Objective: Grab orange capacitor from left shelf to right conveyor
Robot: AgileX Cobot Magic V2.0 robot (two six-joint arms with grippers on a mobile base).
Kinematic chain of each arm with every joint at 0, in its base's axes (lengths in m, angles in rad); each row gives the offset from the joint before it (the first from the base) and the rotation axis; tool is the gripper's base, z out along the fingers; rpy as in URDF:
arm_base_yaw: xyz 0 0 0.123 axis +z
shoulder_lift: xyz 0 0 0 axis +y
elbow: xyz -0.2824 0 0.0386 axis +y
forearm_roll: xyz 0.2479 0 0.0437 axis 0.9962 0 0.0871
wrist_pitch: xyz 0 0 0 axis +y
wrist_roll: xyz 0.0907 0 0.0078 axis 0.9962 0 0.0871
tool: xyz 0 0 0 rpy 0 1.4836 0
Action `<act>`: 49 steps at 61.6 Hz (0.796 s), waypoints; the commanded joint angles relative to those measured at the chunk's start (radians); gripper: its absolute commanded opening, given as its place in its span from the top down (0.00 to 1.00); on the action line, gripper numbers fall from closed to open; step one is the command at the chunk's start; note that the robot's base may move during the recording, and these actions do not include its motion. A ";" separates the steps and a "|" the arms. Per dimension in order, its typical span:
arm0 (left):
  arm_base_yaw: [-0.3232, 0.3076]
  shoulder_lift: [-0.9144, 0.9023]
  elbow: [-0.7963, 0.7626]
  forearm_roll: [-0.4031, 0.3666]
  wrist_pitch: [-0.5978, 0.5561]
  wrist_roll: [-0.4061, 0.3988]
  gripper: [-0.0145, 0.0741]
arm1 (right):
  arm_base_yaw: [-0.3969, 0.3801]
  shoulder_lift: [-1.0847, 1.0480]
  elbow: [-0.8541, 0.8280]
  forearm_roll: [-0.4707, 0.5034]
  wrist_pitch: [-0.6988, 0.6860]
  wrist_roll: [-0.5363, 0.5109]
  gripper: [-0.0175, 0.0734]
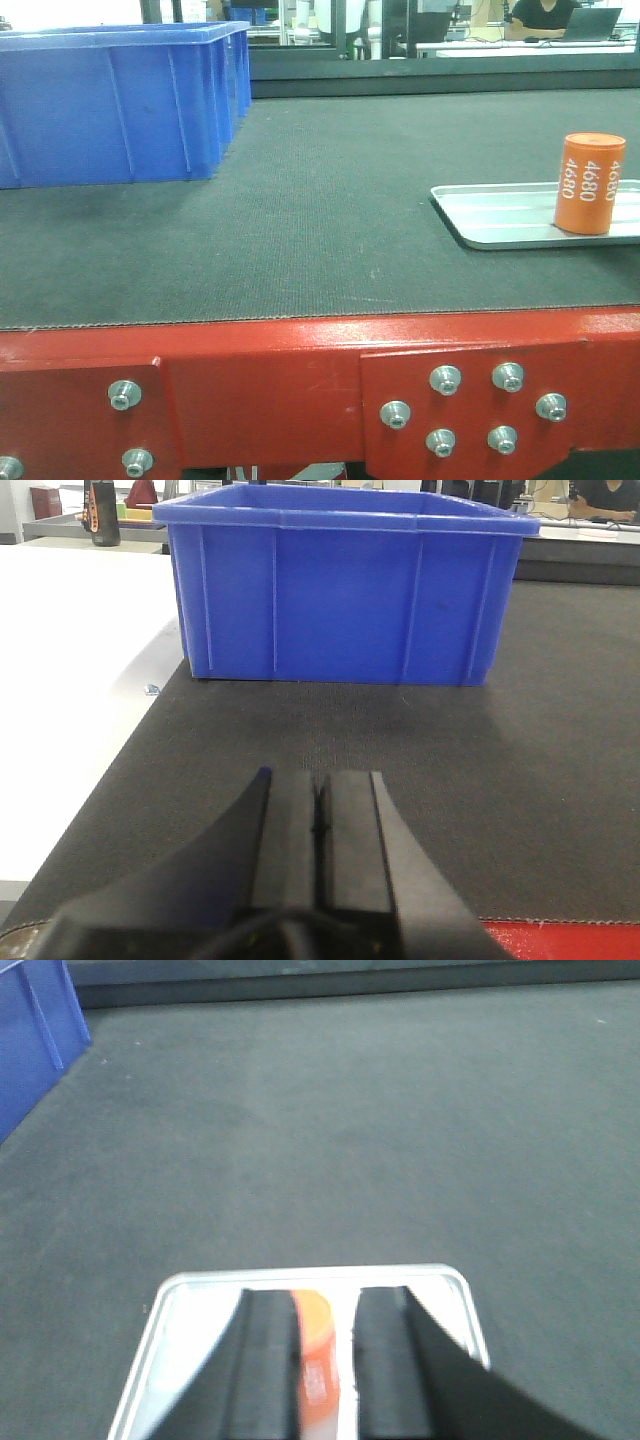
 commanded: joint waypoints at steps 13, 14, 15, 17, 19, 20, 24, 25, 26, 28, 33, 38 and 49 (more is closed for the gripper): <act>-0.005 -0.011 -0.005 -0.002 -0.091 -0.002 0.98 | 0.002 -0.319 -0.027 -0.002 0.267 0.005 0.74; -0.005 -0.011 -0.005 -0.002 -0.091 -0.002 0.98 | 0.002 -0.333 -0.027 -0.002 0.274 0.005 0.74; -0.005 -0.011 -0.005 -0.002 -0.091 -0.002 0.98 | 0.002 -0.342 -0.027 -0.002 0.283 0.004 0.74; -0.005 -0.011 -0.005 -0.002 -0.091 -0.002 0.98 | 0.002 -0.360 -0.027 -0.002 0.295 0.004 0.74; -0.005 -0.011 -0.005 -0.002 -0.091 -0.002 0.98 | 0.002 -0.372 -0.027 -0.002 0.305 0.004 0.74; -0.005 -0.011 -0.005 -0.002 -0.091 -0.002 0.98 | 0.002 -0.379 -0.027 -0.002 0.310 0.004 0.74; -0.005 -0.011 -0.005 -0.002 -0.091 -0.002 0.98 | 0.002 -0.391 -0.027 -0.002 0.312 0.004 0.74; -0.005 -0.011 -0.005 -0.002 -0.091 -0.002 0.98 | 0.002 -0.395 -0.027 -0.002 0.311 0.004 0.74; -0.005 -0.011 -0.005 -0.002 -0.091 -0.002 0.98 | 0.002 -0.395 -0.027 -0.002 0.310 0.004 0.74; -0.005 -0.011 -0.005 -0.002 -0.091 -0.002 0.98 | 0.002 -0.395 -0.027 -0.002 0.310 0.004 0.74; -0.005 -0.011 -0.005 -0.002 -0.091 -0.002 0.98 | 0.002 -0.395 -0.027 -0.002 0.310 0.004 0.74; -0.005 -0.011 -0.005 -0.002 -0.091 -0.002 0.98 | 0.002 -0.395 -0.027 -0.002 0.310 0.004 0.74; -0.005 -0.011 -0.005 -0.002 -0.091 -0.002 0.98 | 0.002 -0.395 -0.027 -0.002 0.311 0.001 0.74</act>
